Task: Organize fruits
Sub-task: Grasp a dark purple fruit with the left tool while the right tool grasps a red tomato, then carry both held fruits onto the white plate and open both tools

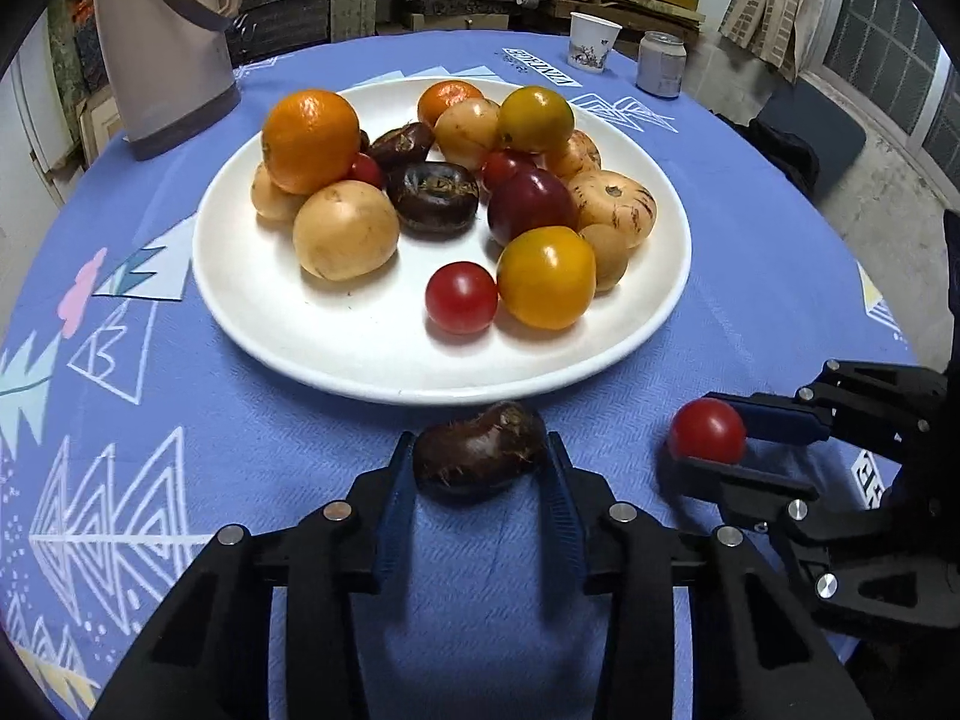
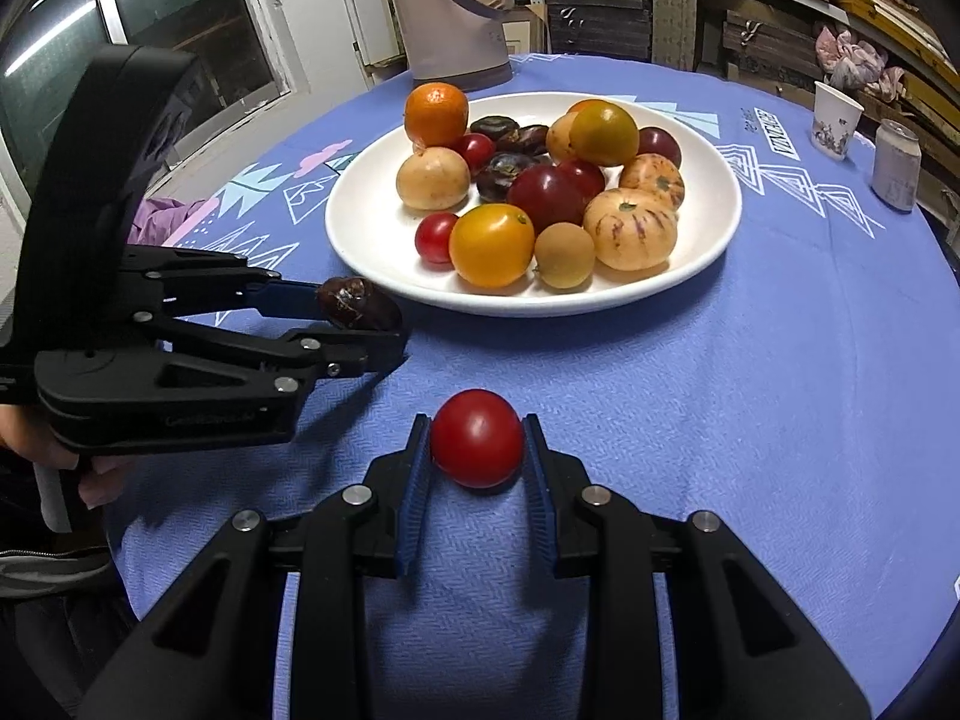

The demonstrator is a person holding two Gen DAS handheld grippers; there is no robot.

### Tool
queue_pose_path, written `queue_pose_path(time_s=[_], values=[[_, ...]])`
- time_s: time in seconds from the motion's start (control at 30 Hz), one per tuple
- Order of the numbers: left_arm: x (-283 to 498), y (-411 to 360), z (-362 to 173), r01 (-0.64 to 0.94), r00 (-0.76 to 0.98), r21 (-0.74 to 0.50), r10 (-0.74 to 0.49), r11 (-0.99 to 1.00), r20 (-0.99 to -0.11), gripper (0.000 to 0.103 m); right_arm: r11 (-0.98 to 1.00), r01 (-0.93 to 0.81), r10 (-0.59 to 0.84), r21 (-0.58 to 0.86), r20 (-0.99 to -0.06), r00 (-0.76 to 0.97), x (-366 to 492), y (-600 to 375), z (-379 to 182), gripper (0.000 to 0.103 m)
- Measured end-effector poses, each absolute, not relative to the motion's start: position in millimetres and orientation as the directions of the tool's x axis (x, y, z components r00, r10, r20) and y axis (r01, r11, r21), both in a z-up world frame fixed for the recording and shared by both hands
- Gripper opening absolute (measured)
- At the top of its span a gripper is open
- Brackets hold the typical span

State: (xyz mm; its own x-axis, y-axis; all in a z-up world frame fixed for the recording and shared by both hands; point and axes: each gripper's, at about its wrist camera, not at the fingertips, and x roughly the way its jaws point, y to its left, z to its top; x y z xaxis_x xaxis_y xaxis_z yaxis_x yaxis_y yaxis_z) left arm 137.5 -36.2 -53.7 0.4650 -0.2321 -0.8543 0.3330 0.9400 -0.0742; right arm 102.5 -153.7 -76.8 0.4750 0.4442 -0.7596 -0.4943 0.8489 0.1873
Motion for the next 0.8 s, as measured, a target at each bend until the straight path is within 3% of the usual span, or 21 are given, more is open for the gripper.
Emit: queue_pose_path(time_s=[0.8], values=[[117.4, -27.5, -35.2, 0.341, 0.495, -0.103, -0.272, 0.934, -0.825, 0.041, 0.857, -0.481, 0.443, 0.186, -0.743, 0.502, 97.8, -161.2, -64.3, 0.029]])
